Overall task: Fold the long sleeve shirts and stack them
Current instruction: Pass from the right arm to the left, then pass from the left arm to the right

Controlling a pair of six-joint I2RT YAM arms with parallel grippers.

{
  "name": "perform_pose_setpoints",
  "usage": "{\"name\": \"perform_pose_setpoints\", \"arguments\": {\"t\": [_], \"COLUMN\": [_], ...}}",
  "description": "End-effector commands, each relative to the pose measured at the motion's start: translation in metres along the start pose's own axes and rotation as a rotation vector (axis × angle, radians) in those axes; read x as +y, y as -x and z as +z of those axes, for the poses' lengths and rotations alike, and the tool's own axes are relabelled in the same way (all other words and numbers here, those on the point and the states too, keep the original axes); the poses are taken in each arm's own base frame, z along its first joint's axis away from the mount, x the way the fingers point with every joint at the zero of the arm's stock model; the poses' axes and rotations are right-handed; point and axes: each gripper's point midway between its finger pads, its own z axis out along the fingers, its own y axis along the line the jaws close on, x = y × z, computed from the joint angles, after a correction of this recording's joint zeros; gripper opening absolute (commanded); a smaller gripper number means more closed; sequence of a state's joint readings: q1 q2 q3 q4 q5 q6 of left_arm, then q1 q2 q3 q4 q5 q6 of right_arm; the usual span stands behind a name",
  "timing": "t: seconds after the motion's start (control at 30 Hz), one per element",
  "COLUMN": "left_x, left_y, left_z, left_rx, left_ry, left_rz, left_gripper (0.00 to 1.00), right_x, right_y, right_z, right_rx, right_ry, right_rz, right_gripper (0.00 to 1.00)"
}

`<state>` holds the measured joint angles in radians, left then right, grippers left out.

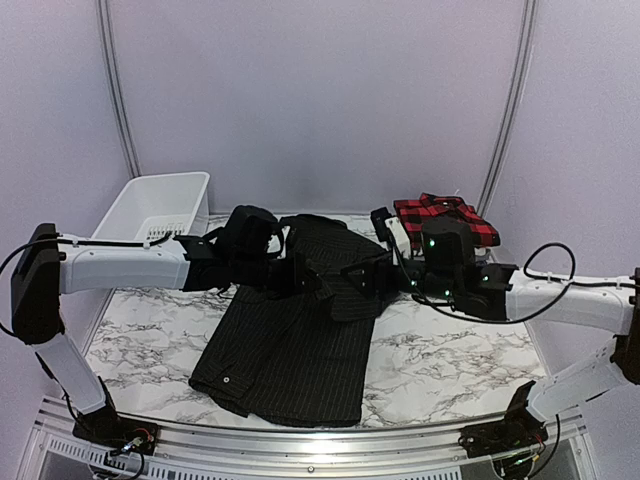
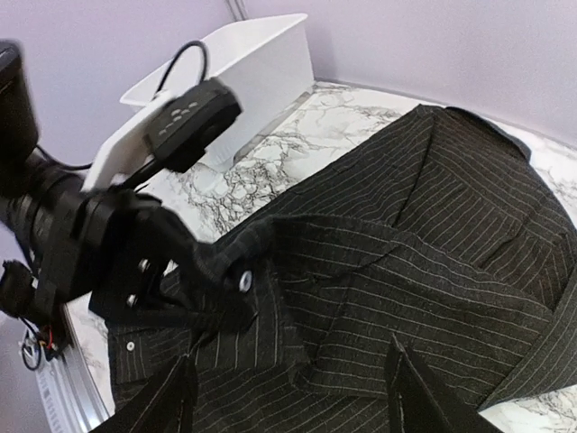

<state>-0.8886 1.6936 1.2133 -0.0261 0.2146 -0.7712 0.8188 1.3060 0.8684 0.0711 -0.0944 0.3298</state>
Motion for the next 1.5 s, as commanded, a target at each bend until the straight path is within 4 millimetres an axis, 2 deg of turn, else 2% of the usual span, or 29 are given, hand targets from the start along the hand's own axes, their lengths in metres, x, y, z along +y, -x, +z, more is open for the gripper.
{"name": "perform_pose_setpoints", "arguments": {"t": [0.0,0.1,0.2,0.33,0.43,0.57,0.7,0.77,0.8,0.87,0.93,0.97,1.17,1.27,1.47], "left_x": [-0.019,-0.022,-0.03,-0.038,-0.039,-0.039,-0.041,-0.04,-0.04,-0.039,-0.041,-0.043,-0.058,-0.053,-0.037], "left_y": [0.004,0.008,0.015,0.017,0.017,0.015,0.015,0.013,0.012,0.012,0.011,0.012,0.021,0.02,0.021], "left_z": [-0.005,-0.005,-0.008,-0.01,-0.011,-0.013,-0.015,-0.015,-0.016,-0.016,-0.017,-0.018,-0.041,-0.054,-0.089], "left_rx": [0.044,0.05,0.048,0.063,0.071,0.073,0.077,0.081,0.08,0.08,0.083,0.081,0.041,0.024,-0.026], "left_ry": [-0.222,-0.246,-0.276,-0.31,-0.317,-0.32,-0.327,-0.325,-0.325,-0.325,-0.332,-0.337,-0.38,-0.302,-0.091], "left_rz": [-0.285,-0.357,-0.394,-0.43,-0.447,-0.459,-0.455,-0.455,-0.45,-0.442,-0.423,-0.407,-0.232,-0.089,0.339], "left_gripper": [0.0,0.0,0.0,0.0,0.0,0.0,0.0,0.01,0.02,0.06,0.12,0.17,0.47,0.59,0.67], "right_x": [0.023,0.032,0.03,0.026,0.022,0.028,0.026,0.027,0.027,0.029,0.03,0.031,0.04,0.048,0.066], "right_y": [0.003,-0.008,-0.022,-0.028,-0.026,-0.02,-0.015,-0.01,-0.008,-0.007,-0.009,-0.009,-0.021,-0.021,-0.017], "right_z": [-0.015,-0.019,-0.013,-0.002,0.01,0.02,0.025,0.025,0.026,0.03,0.033,0.033,0.029,0.022,0.009], "right_rx": [-0.131,-0.15,-0.127,-0.127,-0.122,-0.143,-0.156,-0.172,-0.175,-0.166,-0.15,-0.142,-0.069,-0.055,-0.031], "right_ry": [0.029,0.048,0.048,0.014,-0.035,-0.047,-0.081,-0.085,-0.089,-0.082,-0.075,-0.072,-0.001,0.051,0.143], "right_rz": [-0.237,-0.32,-0.366,-0.424,-0.473,-0.525,-0.538,-0.534,-0.532,-0.532,-0.533,-0.534,-0.554,-0.566,-0.594], "right_gripper": [0.68,0.71,0.73,0.73,0.73,0.7,0.67,0.62,0.56,0.38,0.04,0.0,0.0,0.0,0.0]}}
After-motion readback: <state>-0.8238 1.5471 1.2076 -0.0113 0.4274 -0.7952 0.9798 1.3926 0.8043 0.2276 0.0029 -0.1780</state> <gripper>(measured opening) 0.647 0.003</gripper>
